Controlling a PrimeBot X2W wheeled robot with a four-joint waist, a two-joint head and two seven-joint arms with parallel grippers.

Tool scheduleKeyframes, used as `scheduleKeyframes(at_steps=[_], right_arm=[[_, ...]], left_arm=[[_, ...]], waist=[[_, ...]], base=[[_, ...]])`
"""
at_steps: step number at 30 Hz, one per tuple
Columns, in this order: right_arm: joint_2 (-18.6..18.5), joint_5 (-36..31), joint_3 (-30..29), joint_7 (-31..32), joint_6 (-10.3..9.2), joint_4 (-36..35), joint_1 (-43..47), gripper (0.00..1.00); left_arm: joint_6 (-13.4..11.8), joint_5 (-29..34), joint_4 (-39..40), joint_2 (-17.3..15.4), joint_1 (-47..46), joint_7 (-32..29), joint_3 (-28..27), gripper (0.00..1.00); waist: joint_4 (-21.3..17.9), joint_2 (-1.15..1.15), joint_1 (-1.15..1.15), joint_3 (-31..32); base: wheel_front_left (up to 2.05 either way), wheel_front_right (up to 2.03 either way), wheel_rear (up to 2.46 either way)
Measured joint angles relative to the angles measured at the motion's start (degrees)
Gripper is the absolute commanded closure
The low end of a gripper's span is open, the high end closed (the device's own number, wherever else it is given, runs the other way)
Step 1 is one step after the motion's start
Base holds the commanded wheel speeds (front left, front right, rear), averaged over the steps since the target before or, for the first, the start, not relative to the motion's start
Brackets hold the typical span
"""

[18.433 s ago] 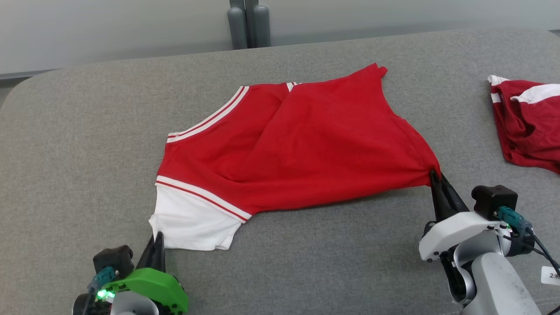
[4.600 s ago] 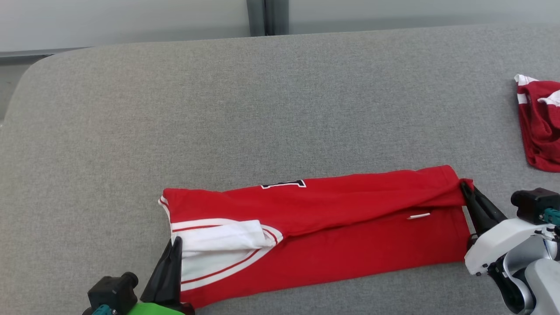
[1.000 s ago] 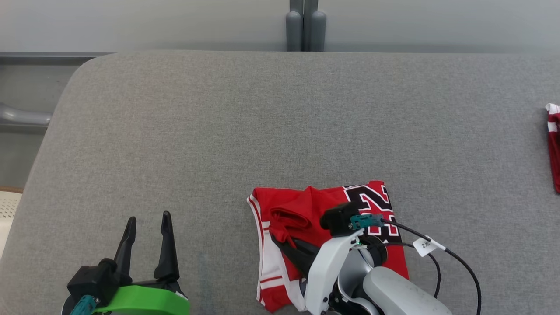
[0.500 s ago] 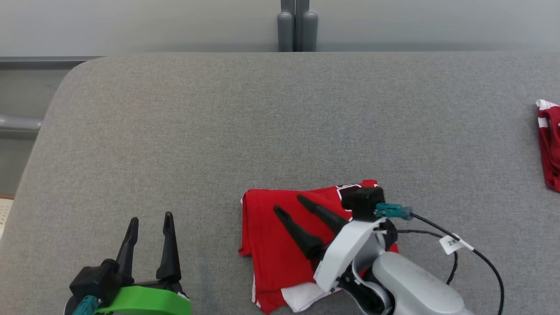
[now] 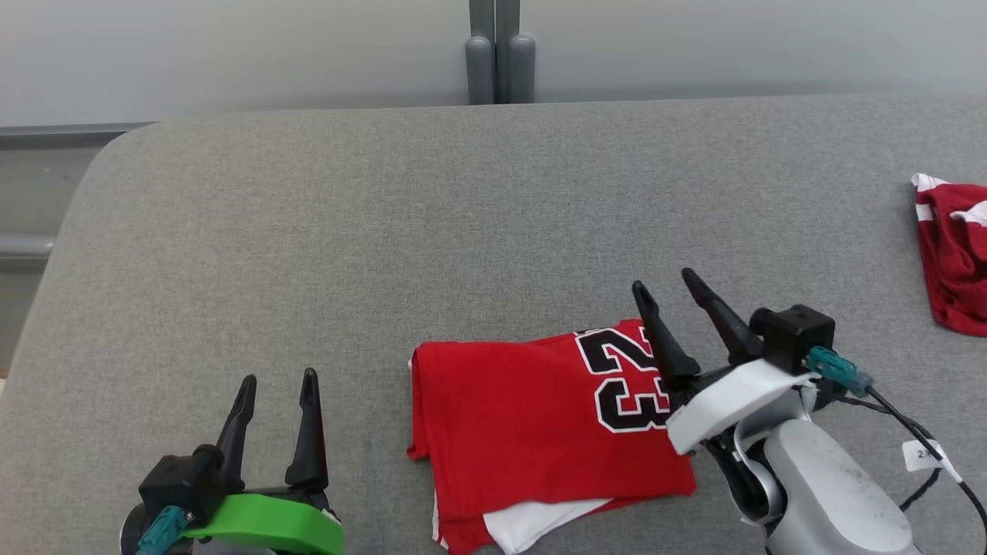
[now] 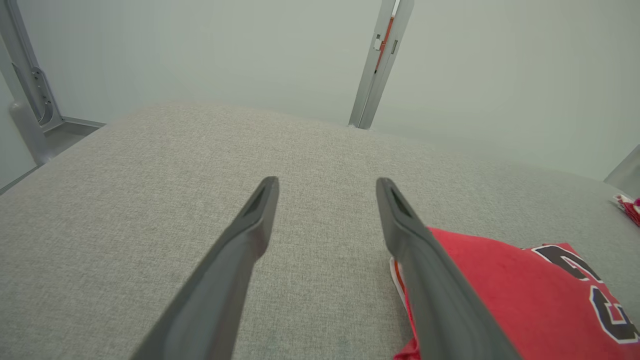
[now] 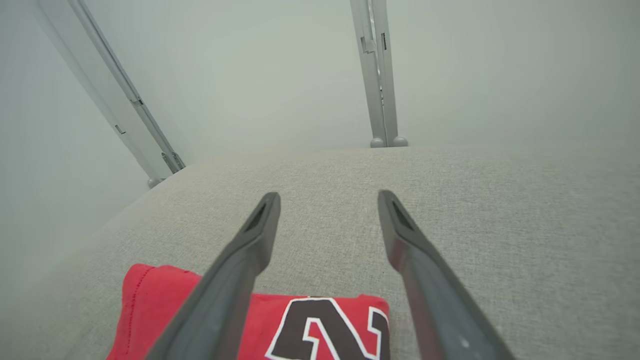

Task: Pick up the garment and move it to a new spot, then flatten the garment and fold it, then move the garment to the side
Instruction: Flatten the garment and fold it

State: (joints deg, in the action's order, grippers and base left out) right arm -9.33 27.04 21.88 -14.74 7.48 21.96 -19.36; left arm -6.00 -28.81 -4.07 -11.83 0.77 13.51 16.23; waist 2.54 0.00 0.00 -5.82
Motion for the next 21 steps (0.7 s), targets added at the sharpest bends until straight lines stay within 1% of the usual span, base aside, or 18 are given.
scheduleKeyframes(at_steps=[4, 10, 14, 21], right_arm=[[1.7, -5.4, -6.6, -0.2, 0.0, -2.1, 3.8, 0.0], [4.4, -10.1, -13.2, -0.3, 0.0, -5.9, 9.4, 0.0], [5.3, -12.4, -15.6, -0.3, 0.0, -7.9, 12.3, 0.0], [6.1, -14.2, -16.4, -0.3, 0.0, -9.3, 14.6, 0.0]], left_arm=[[0.0, 0.6, -1.2, 0.0, -0.3, 0.2, 0.5, 0.0], [0.0, 0.6, -2.6, 0.5, 0.1, 0.7, 0.4, 0.0], [-0.1, 0.7, -2.8, 0.7, 2.0, 1.2, -0.1, 0.0], [-0.3, 1.3, -2.9, 1.1, 3.6, 1.3, -0.8, 0.0]], waist=[[-0.5, 0.0, 0.0, 1.1], [-1.0, 0.0, 0.0, 2.8], [-1.2, 0.0, 0.0, 4.0], [-1.3, 0.0, 0.0, 5.6]], base=[[0.0, 0.0, 0.0], [0.0, 0.0, 0.0], [0.0, 0.0, 0.0], [0.0, 0.0, 0.0]])
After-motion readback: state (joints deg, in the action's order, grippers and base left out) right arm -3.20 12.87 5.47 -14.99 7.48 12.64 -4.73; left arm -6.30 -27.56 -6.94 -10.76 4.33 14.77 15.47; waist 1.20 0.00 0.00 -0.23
